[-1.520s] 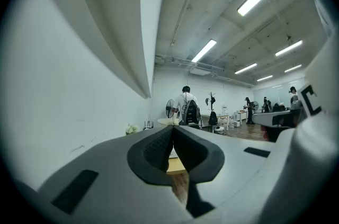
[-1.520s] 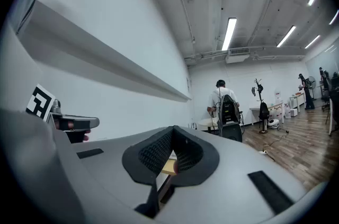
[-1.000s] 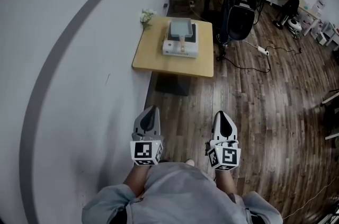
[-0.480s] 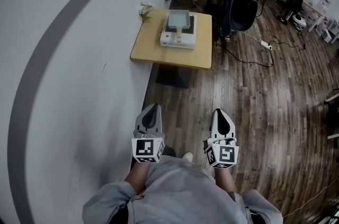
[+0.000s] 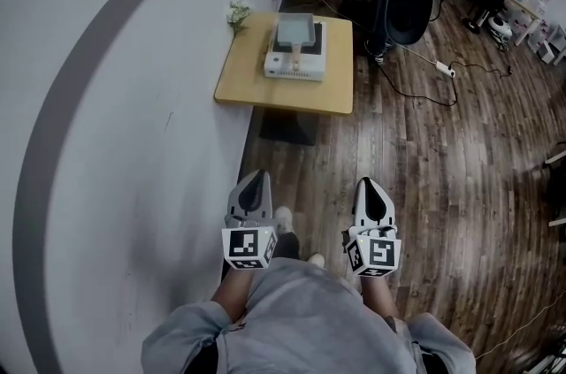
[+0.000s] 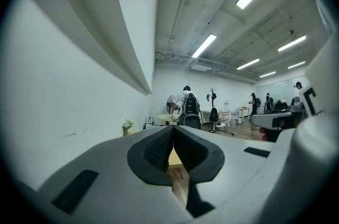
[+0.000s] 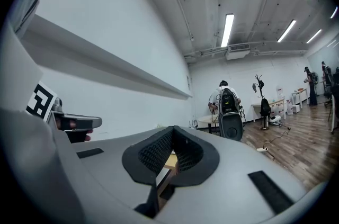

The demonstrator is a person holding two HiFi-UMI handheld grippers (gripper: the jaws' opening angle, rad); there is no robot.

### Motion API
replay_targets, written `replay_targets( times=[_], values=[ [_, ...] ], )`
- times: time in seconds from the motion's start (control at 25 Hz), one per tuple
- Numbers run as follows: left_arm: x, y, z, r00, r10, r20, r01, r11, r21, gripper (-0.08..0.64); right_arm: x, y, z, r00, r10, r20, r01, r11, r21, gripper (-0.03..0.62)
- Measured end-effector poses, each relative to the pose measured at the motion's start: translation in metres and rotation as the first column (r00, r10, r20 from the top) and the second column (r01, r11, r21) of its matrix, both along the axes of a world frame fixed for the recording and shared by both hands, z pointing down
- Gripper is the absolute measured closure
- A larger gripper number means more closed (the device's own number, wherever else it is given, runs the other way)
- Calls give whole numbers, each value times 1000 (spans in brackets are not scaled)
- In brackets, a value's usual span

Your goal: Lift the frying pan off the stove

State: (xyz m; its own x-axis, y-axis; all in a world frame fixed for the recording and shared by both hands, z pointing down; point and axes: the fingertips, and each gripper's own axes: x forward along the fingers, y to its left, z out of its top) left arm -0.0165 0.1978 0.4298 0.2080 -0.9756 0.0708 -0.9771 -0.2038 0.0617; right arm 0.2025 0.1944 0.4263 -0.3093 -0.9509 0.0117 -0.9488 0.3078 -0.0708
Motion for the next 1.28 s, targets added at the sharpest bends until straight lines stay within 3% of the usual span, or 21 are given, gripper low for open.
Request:
replay_targets(
  times=[0.72,1.28],
  values=[
    [-41,-175,-2,997,65,-46,-64,997,32,557,-51,-170,-6,999,46,-16,-46,999,13,598],
    [-78,-252,9,991,119,-54,-118,993,16,557,-92,-246,6,996,88,-20,-88,996,-9,598]
  ],
)
